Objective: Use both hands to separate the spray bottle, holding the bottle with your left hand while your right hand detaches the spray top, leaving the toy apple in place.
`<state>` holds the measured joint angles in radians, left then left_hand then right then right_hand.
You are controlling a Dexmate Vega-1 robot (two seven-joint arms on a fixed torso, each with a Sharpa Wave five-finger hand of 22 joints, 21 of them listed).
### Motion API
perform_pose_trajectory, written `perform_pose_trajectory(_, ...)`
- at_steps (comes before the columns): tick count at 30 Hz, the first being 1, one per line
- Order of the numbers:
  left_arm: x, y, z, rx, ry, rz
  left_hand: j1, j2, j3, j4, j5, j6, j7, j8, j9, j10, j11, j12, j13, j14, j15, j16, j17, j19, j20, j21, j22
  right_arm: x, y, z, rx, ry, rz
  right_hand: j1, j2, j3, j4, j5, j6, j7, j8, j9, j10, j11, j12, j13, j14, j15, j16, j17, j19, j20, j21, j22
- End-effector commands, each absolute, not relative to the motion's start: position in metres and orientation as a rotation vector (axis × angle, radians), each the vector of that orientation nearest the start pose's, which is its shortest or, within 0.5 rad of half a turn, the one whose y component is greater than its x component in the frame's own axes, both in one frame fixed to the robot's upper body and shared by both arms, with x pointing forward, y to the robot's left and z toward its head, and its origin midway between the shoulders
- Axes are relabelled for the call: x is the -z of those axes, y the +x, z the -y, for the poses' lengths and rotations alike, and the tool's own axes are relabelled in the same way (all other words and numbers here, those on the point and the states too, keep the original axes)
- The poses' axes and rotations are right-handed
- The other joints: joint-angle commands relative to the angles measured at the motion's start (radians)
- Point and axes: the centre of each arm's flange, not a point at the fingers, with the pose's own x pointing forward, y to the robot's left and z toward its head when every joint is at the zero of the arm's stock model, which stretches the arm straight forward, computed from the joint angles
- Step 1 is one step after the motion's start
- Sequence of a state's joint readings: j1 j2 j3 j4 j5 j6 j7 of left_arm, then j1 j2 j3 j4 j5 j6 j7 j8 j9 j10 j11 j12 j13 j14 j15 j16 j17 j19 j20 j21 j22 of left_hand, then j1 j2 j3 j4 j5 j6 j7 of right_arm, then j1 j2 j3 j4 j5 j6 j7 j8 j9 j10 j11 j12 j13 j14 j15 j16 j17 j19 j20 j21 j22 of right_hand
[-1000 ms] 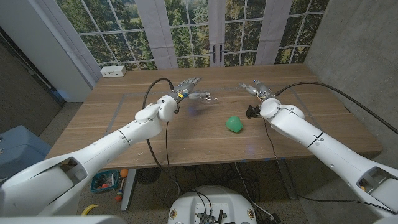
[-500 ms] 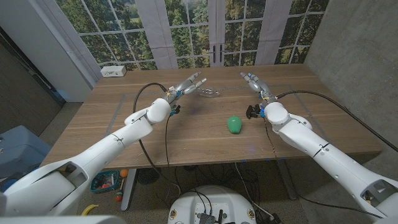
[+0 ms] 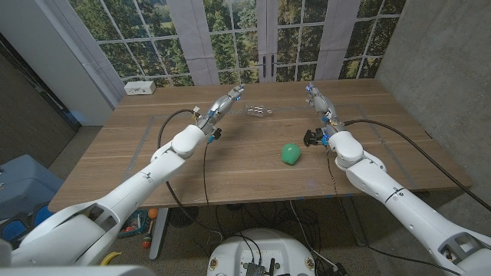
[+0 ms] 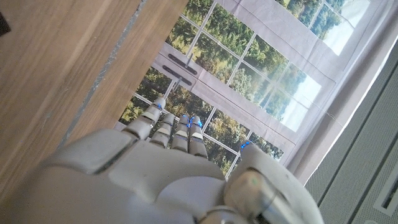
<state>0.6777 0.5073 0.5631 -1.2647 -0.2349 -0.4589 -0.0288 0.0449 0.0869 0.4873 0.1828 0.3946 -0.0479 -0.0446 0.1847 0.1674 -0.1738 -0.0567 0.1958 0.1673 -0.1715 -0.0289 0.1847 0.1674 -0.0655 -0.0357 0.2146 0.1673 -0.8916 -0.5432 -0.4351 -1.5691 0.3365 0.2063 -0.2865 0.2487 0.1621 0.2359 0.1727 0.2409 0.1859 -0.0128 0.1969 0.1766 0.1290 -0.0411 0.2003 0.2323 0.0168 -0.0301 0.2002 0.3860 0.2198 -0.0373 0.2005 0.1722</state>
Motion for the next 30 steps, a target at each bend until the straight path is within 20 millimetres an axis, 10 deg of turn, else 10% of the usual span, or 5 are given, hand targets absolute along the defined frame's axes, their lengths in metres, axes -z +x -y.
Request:
perform_pose_trajectory(1, -0.012, 0.640, -0.213, 0.446, 0.191, 0.851, 0.010, 0.127, 0.017, 0.000, -0.002, 0.002, -0.011, -0.003, 0.000, 0.002, -0.008, -0.002, 0.003, -0.001, -0.063, -0.002, 0.003, 0.013, -0.155, 0.003, 0.002, 0.007, 0.601, 0.241, -0.122, -0.029, 0.804, -0.013, 0.052, 0.018, 0.002, 0.011, 0.012, -0.002, 0.002, 0.002, 0.012, -0.001, 0.006, -0.002, 0.009, -0.107, 0.006, -0.002, 0.018, -0.095, 0.011, -0.001)
perform_pose_trajectory(20, 0.007, 0.635, -0.239, 0.433, 0.081, 0.769, -0.002, 0.107, 0.040, -0.003, -0.014, -0.013, -0.017, -0.011, 0.001, -0.001, -0.009, -0.008, 0.003, 0.005, -0.060, -0.006, 0.003, 0.020, -0.160, -0.007, 0.003, 0.024, 0.562, 0.242, -0.050, 0.083, 0.932, -0.026, 0.027, 0.070, -0.006, 0.019, 0.042, 0.020, 0.004, 0.002, 0.042, 0.020, 0.010, -0.017, 0.045, -0.070, 0.010, -0.027, 0.047, -0.064, 0.011, -0.002)
perform_pose_trajectory(30, -0.001, 0.633, -0.245, 0.384, 0.139, 0.760, -0.003, 0.102, 0.044, -0.008, -0.017, -0.015, -0.017, -0.010, 0.001, 0.000, -0.006, -0.008, 0.003, 0.008, -0.058, -0.006, 0.002, 0.023, -0.155, -0.009, 0.003, 0.029, 0.578, 0.250, -0.044, 0.141, 0.945, -0.027, 0.004, 0.078, -0.023, 0.011, 0.050, 0.037, 0.002, 0.002, 0.054, 0.039, 0.009, -0.023, 0.058, -0.052, 0.006, -0.046, 0.060, -0.042, 0.010, -0.001)
